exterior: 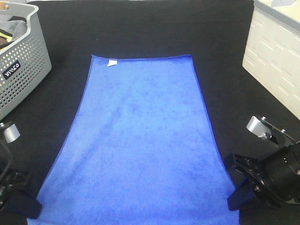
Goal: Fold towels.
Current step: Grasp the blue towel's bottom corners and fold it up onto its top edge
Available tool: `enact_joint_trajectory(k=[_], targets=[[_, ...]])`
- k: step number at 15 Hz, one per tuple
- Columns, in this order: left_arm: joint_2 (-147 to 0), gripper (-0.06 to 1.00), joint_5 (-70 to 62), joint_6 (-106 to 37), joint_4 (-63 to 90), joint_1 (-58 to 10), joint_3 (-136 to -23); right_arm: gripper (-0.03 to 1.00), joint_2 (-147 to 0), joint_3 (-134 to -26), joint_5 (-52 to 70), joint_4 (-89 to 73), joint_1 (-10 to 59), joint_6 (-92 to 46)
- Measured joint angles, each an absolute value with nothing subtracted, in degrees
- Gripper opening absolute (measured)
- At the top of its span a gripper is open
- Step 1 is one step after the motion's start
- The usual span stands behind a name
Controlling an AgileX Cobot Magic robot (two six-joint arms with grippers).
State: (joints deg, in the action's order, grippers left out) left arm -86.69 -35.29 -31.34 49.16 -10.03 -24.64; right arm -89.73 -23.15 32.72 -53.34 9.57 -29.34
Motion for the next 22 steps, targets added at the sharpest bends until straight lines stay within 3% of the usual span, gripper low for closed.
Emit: enact_joint_trajectory(k=[5, 12, 13, 22], targets=[[-86.63, 0.00, -31.86, -31.34, 49.05, -10.03, -32.37, 0.00, -90.30, -31.23, 32.83, -50.99, 9.57, -29.28], [-102.27, 0.00, -33.98, -20.28, 40.16, -10.03, -60.50, 0.00, -104.56, -63.31, 38.45, -40.51, 9.57, -18.68], [-102.27, 0.00, -33.98, -20.28, 40.16, -10.03, -60.50, 0.00, -104.56, -63.31, 38.45, -40.51, 9.57, -18.68], [-126.68, 0.00, -33.17, -15.13, 33.06, -10.03, -99.47, 0.00, -133.04, -112.36, 47.73, -28.48, 8.14, -6.70]])
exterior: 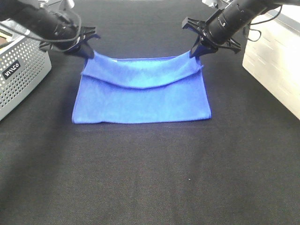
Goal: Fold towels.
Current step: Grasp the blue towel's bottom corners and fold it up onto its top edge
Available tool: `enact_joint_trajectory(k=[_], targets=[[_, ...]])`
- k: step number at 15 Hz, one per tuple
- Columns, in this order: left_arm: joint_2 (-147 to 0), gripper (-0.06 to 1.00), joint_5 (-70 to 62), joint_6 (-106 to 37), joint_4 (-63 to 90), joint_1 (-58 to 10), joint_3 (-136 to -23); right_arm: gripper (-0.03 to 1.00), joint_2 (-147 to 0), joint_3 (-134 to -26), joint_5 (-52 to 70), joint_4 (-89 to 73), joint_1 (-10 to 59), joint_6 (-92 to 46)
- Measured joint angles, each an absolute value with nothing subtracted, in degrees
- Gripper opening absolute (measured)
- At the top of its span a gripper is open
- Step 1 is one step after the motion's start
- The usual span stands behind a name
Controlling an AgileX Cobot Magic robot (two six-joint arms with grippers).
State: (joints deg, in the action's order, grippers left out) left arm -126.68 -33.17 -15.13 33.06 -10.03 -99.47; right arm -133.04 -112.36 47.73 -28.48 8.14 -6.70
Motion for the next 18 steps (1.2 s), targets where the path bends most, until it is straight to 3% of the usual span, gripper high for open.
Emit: enact_joint_trajectory(k=[5, 10, 13, 15, 17, 18], targets=[[-140.20, 0.00, -28.42, -15.18, 32.66, -10.03, -117.51, 0.00, -145.59, -130.58, 47.50, -24.47, 7.51, -6.53], [-148.51, 0.00, -20.28, -16.27, 31.80, -10.03, -127.20, 0.00, -150.86, -133.90, 39.19, -22.63, 7.51, -7.28], [-150.46, 0.07, -17.93, -18.62, 31.68, -10.03, -127.48, 0.00, -151.15, -133.96, 35.64, -22.63, 7.51, -7.91], [-150.92, 0.35, -17.99, -19.08, 31.68, -10.08, -127.48, 0.14, -152.06, -134.01, 35.35, -22.63, 7.51, -8.02], [-150.92, 0.68, -18.16, -19.08, 31.68, -10.08, -127.60, 0.47, -152.35, -134.01, 36.04, -22.63, 7.51, -8.02], [-150.92, 0.77, -18.91, -19.08, 31.68, -10.08, -127.60, 0.62, -152.35, -134.01, 37.07, -22.63, 7.51, -8.02]])
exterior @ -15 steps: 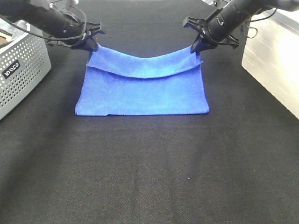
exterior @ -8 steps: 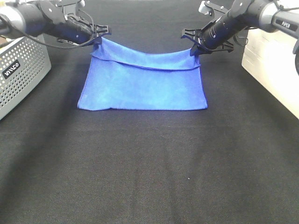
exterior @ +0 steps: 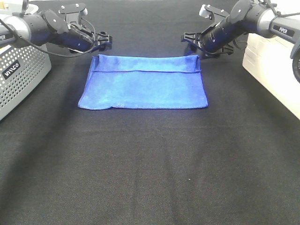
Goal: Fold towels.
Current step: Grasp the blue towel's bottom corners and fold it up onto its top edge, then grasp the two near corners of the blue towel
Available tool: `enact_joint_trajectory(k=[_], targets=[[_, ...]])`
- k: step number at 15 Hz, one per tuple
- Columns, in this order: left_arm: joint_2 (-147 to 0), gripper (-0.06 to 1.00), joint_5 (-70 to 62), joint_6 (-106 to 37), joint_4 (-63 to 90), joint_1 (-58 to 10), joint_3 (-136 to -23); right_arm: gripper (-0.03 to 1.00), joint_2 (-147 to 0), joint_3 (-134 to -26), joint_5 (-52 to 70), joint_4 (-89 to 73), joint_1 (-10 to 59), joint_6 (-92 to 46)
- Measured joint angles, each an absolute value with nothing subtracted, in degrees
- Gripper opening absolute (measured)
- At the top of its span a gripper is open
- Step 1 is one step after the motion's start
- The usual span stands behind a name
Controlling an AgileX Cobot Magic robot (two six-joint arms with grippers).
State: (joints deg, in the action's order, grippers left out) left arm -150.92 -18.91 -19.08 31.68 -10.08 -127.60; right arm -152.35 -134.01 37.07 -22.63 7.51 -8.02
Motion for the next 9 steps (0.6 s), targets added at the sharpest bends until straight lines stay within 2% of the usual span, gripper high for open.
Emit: enact_joint_trajectory(k=[1, 2, 3, 9], targets=[[-150.92, 0.77, -18.91, -19.08, 31.68, -10.08, -127.60, 0.62, -152.35, -134.01, 37.07, -22.63, 7.51, -8.02], [-150.86, 0.80, -20.97, -19.08, 31.63, -9.97, -127.65, 0.74, -152.06, -134.01, 39.19, -22.35, 7.51, -8.02], [-150.63, 0.81, -23.49, -19.08, 31.57, -9.91, -127.65, 0.79, -151.49, -134.01, 41.88, -21.60, 7.51, -8.02], [-148.57, 0.81, -48.36, -15.76, 29.56, -8.77, -127.65, 0.81, -147.31, -134.19, 61.99, -20.97, 7.51, -5.21]])
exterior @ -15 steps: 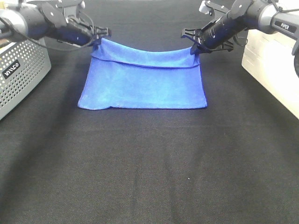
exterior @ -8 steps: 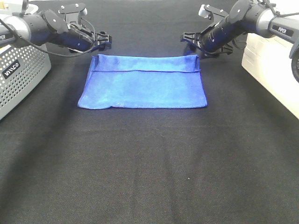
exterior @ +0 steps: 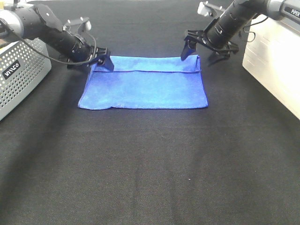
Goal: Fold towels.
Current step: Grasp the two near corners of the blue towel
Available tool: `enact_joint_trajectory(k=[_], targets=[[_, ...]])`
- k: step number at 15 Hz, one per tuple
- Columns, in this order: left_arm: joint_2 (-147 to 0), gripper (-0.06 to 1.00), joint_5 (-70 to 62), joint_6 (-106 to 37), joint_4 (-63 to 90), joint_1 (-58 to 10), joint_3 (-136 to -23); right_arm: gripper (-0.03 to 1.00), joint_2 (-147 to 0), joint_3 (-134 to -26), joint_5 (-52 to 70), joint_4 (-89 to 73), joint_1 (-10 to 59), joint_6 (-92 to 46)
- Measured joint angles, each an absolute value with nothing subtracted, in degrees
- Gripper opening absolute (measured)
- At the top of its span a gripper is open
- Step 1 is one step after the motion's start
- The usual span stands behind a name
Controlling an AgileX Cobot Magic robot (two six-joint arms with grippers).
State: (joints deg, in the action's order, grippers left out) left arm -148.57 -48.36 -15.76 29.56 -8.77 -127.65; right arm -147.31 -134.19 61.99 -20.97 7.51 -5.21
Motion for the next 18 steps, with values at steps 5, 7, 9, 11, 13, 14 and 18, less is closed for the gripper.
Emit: enact_joint_trajectory(k=[5, 7, 9, 11, 13, 14, 18], targets=[[-145.59, 0.80, -62.17, -7.79, 29.45, -8.77, -127.65, 0.77, -147.14, -133.16, 69.27, -20.68, 7.51, 2.18], [-145.47, 0.80, -65.95, -5.10, 28.42, -8.77, -127.65, 0.76, -145.76, -127.60, 69.50, -20.45, 7.51, 2.69], [-144.16, 0.80, -68.98, -0.69, 24.06, -8.77, -127.65, 0.75, -141.64, -117.23, 69.56, -18.79, 7.51, 2.06], [-141.81, 0.80, -69.10, 2.18, 19.65, -8.77, -126.68, 0.75, -136.31, -108.00, 66.00, -18.68, 7.51, 0.86], [-137.62, 0.80, -69.04, 2.46, 18.79, -8.77, -121.52, 0.75, -131.21, -101.24, 60.39, -19.54, 7.51, 0.00], [-135.05, 0.80, -68.01, 2.46, 18.85, -8.77, -117.46, 0.75, -129.49, -99.58, 59.01, -20.28, 7.51, -0.97], [-122.96, 0.70, -49.85, 2.64, 20.17, -8.77, -90.07, 0.75, -128.11, -98.55, 60.22, -21.03, 7.51, -2.58]])
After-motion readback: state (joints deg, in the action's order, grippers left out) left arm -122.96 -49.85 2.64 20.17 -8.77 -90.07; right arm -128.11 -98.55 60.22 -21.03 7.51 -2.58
